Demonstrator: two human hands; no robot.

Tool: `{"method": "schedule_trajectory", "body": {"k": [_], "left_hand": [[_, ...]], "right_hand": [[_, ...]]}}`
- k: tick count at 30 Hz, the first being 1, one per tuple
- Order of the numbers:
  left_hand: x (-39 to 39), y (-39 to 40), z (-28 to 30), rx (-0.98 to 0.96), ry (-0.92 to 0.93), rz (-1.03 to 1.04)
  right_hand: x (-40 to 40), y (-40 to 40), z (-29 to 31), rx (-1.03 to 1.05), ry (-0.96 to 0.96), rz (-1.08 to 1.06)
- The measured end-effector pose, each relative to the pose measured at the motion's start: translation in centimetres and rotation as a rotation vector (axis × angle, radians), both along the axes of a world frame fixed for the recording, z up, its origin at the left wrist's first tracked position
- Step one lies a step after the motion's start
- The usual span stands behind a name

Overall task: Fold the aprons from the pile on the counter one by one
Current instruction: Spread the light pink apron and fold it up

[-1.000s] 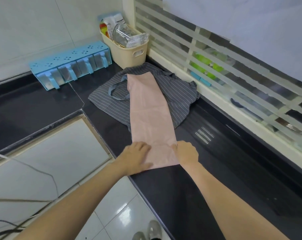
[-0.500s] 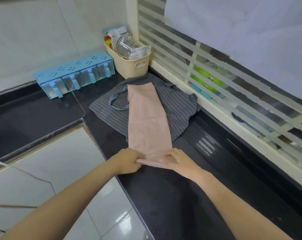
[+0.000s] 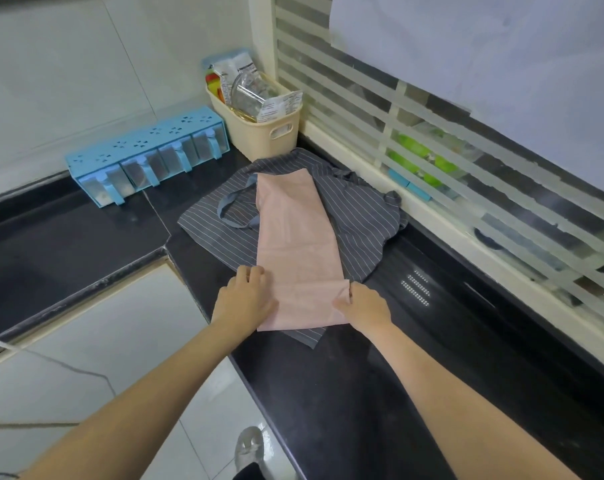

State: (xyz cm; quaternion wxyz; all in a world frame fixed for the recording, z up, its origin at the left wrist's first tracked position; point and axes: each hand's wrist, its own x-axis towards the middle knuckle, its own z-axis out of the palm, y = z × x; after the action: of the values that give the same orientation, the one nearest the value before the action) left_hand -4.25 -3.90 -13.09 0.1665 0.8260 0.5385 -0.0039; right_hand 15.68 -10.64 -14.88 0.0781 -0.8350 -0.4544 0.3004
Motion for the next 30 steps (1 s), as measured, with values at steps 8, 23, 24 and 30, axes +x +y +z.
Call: {"method": "schedule_trajectory", "body": {"k": [8, 23, 24, 30], "left_hand": [[0.4, 0.3, -2.0, -0.008, 0.361, -0.629], [-1.6, 4.7, -0.9, -0.324, -0.212, -0.266], [-1.8, 5.2, -0.7, -0.344, -0.279, -0.184], [-2.5, 6.6, -0.9, -0.475, -0.377, 0.172]], "right_hand": [[-0.5, -1.1, 0.0, 0.404, -0.271, 0.334], [0.7, 0.4, 0.6, 0.197, -0.010, 0.427], [0.7, 0.9, 1.0, 0.218, 0.087, 0.314], [-0.6, 2.9, 1.2, 0.211, 0.427, -0.118]]}}
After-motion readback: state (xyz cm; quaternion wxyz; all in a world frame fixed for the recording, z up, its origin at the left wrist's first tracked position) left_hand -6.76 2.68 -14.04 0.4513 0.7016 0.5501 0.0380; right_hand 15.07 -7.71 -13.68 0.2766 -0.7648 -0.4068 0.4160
